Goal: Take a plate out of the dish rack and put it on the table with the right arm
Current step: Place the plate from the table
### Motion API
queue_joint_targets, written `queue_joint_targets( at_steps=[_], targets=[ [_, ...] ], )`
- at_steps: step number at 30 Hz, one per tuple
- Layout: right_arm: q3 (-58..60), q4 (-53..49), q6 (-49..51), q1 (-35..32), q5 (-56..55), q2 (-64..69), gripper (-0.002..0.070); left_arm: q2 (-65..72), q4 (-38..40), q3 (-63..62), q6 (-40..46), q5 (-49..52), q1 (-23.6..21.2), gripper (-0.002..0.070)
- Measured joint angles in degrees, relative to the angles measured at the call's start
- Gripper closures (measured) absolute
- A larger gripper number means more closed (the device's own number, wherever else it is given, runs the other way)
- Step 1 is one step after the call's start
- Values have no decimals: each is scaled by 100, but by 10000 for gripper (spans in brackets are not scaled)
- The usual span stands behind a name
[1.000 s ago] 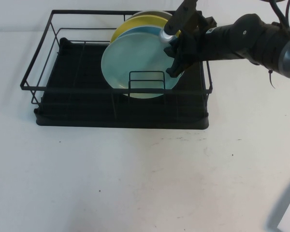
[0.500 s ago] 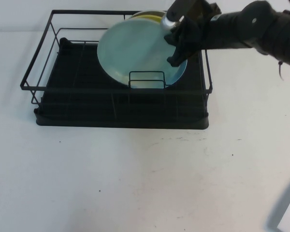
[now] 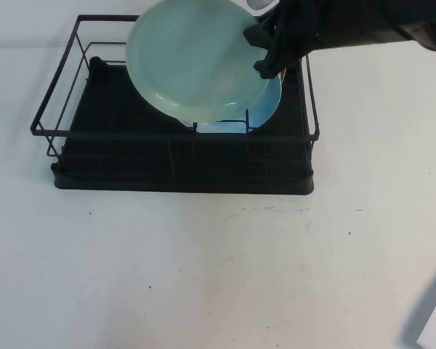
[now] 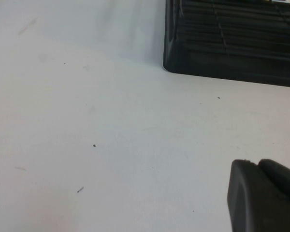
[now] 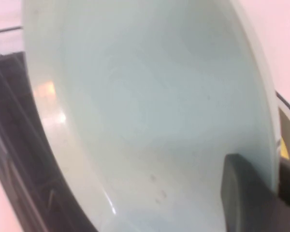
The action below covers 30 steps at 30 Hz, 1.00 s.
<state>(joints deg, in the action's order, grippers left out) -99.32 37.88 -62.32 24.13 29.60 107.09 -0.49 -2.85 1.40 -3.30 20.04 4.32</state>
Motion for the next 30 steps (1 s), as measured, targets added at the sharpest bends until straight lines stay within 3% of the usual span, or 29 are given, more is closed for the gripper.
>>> queue_joint_targets(
  at_steps=[9,20,30],
  targets=[
    [0,-1224,1760,0,585,-673,638,0,0,0,0,0,0,679],
    [84,-2116,3688,0,2146,-1534,638,0,0,0,0,0,0,679],
    [2016,-2074,4794,11,2073,-2887,638,0,0,0,0,0,0,679]
  ],
)
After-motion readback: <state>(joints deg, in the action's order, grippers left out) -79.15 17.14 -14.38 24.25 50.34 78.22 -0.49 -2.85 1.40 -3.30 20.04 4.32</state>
